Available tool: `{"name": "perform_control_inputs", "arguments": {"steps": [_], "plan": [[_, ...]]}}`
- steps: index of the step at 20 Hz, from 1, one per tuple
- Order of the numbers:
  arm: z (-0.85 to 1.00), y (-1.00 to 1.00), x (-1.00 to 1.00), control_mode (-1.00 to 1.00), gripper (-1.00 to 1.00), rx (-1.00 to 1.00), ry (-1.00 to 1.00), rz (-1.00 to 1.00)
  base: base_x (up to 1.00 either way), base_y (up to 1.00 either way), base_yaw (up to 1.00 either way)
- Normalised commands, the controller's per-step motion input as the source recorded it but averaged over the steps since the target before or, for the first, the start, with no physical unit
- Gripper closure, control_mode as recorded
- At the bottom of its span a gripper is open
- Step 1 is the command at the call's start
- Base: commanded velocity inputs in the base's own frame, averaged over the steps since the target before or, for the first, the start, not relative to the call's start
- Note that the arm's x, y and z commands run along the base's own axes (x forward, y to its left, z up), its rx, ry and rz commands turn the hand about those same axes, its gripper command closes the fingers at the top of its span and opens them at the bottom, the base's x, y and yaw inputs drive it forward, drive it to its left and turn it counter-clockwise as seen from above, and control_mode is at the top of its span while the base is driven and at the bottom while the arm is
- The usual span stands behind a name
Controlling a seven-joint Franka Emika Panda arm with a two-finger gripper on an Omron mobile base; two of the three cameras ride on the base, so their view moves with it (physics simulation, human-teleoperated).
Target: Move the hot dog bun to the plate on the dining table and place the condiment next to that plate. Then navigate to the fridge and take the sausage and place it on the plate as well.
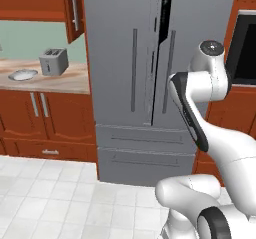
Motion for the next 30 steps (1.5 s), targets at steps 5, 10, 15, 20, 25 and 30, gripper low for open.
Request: {"name": "perform_control_inputs", "arguments": {"steps": [5,10,15,20,25,30], "plan": [[0.00,0.00,0.00,1.00,-1.00,0.00,0.00,0.00,0.57,0.71,-0.32],[0.00,0.00,0.00,1.00,-1.00,0.00,0.00,0.00,0.68,0.21,-0.30],[0.00,0.00,0.00,1.00,-1.00,0.00,0.00,0.00,0.64,0.07,-0.21],[0.00,0.00,0.00,1.00,-1.00,0.00,0.00,0.00,0.72,0.04,-0.02],[-0.09,-0.42,0.05,-1.00,-1.00,0.06,0.03,0.00,0.00,0.00,0.00],[-0.49,-0.54,0.12,-1.00,-1.00,0.10,-0.01,0.00,0.00,0.00,0.00]]}}
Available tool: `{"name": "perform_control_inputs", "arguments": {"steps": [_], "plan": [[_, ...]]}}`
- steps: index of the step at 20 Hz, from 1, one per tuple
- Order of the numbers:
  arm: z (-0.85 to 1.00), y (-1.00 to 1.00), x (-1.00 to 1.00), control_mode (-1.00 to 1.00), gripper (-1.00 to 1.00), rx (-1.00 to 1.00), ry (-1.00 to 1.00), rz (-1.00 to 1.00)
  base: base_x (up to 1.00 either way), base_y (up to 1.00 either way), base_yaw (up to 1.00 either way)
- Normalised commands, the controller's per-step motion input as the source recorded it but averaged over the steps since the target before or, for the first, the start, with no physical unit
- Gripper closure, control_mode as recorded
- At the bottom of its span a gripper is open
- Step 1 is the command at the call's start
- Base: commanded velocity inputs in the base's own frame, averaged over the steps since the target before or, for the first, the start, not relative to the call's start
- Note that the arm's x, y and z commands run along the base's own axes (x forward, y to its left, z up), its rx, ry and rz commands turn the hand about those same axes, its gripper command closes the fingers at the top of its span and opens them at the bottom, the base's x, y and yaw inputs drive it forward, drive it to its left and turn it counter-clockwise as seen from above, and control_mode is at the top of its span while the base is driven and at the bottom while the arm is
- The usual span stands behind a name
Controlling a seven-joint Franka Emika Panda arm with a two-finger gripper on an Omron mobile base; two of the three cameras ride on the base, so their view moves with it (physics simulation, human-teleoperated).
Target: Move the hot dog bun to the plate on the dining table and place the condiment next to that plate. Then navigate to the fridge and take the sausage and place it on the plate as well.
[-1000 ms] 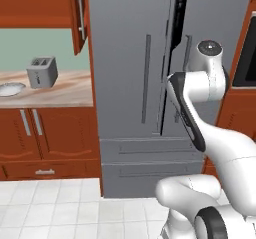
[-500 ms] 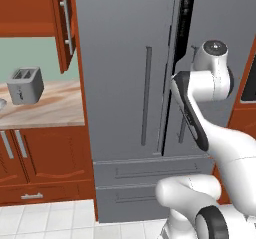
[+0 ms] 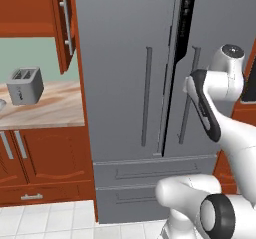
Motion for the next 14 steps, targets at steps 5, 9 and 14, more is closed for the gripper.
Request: {"name": "perform_control_inputs", "arguments": {"steps": [5,9,14], "plan": [[-0.38,-0.03,0.81,-1.00,-1.00,0.06,0.00,0.00,0.00,0.00,0.00],[-0.23,0.00,0.77,-1.00,-1.00,0.03,-0.07,0.00,0.00,0.00,0.00],[-0.22,0.00,0.71,-1.00,-1.00,0.01,-0.14,-0.03,0.00,0.00,0.00]]}}
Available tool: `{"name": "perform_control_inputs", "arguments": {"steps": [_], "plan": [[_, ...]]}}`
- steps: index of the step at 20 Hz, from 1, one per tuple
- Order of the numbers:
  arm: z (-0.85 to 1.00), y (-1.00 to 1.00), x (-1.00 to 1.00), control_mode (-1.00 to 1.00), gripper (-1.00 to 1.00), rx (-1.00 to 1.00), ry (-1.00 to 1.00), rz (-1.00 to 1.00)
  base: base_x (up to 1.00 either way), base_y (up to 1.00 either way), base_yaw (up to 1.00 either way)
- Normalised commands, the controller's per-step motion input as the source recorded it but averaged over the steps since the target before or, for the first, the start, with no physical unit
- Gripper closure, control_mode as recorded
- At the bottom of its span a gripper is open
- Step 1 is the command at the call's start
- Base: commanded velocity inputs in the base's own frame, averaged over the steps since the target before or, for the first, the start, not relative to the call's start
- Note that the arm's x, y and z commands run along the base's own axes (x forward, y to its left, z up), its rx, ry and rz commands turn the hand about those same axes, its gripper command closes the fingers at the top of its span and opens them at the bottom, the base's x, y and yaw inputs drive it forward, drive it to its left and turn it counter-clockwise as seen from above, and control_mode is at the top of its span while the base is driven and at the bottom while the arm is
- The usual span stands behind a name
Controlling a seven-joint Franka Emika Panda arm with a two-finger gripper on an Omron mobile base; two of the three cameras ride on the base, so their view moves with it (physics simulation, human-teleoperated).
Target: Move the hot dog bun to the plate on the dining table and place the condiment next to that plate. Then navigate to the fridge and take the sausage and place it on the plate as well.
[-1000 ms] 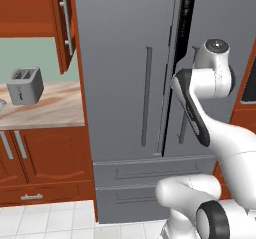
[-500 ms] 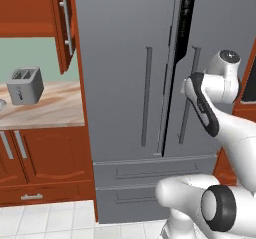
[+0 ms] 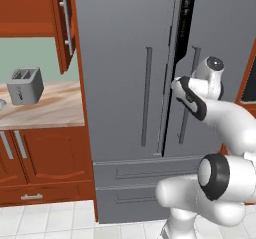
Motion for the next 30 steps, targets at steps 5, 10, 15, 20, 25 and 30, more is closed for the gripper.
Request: {"name": "perform_control_inputs", "arguments": {"steps": [5,10,15,20,25,30], "plan": [[-0.29,-0.10,0.49,-1.00,-1.00,0.00,-0.09,-0.08,0.00,0.00,0.00],[-0.22,-0.37,0.26,-1.00,-1.00,0.00,-0.07,-0.11,0.00,0.00,0.00],[-0.19,-0.45,0.19,-1.00,1.00,0.00,-0.05,-0.08,0.00,0.00,0.00],[-0.09,-0.81,-0.06,-1.00,1.00,0.00,-0.04,-0.07,0.00,0.00,0.00],[-0.11,-1.00,-0.60,-1.00,1.00,0.00,-0.01,-0.07,0.00,0.00,0.00],[-0.02,-1.00,-0.99,-1.00,1.00,0.00,-0.05,-0.02,0.00,0.00,0.00]]}}
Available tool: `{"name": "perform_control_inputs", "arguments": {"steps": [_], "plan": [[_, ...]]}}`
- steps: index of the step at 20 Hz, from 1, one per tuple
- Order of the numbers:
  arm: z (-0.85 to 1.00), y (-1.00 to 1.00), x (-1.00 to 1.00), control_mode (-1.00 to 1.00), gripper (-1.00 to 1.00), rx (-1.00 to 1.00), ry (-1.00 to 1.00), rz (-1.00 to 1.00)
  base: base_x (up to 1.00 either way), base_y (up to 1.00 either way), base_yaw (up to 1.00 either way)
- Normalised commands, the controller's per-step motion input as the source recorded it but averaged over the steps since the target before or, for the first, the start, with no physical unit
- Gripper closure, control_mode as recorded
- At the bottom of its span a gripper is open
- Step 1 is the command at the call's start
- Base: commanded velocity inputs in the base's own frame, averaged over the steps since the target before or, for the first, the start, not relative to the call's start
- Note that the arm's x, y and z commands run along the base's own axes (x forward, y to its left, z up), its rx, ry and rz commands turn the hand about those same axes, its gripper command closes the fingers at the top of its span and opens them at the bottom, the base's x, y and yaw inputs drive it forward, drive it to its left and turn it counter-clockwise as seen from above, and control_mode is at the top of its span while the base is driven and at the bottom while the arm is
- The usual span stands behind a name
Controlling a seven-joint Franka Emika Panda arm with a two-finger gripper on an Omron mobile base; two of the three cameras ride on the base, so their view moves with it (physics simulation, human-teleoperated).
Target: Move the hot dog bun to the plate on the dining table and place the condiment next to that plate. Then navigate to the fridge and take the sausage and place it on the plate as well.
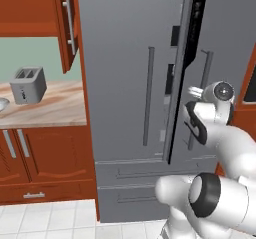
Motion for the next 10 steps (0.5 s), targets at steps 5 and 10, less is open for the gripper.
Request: {"name": "perform_control_inputs", "arguments": {"steps": [5,10], "plan": [[0.00,-1.00,-1.00,-1.00,1.00,0.00,-0.10,0.00,0.00,0.00,0.00],[0.00,-1.00,-1.00,-1.00,1.00,0.01,-0.14,0.06,0.00,0.00,0.00]]}}
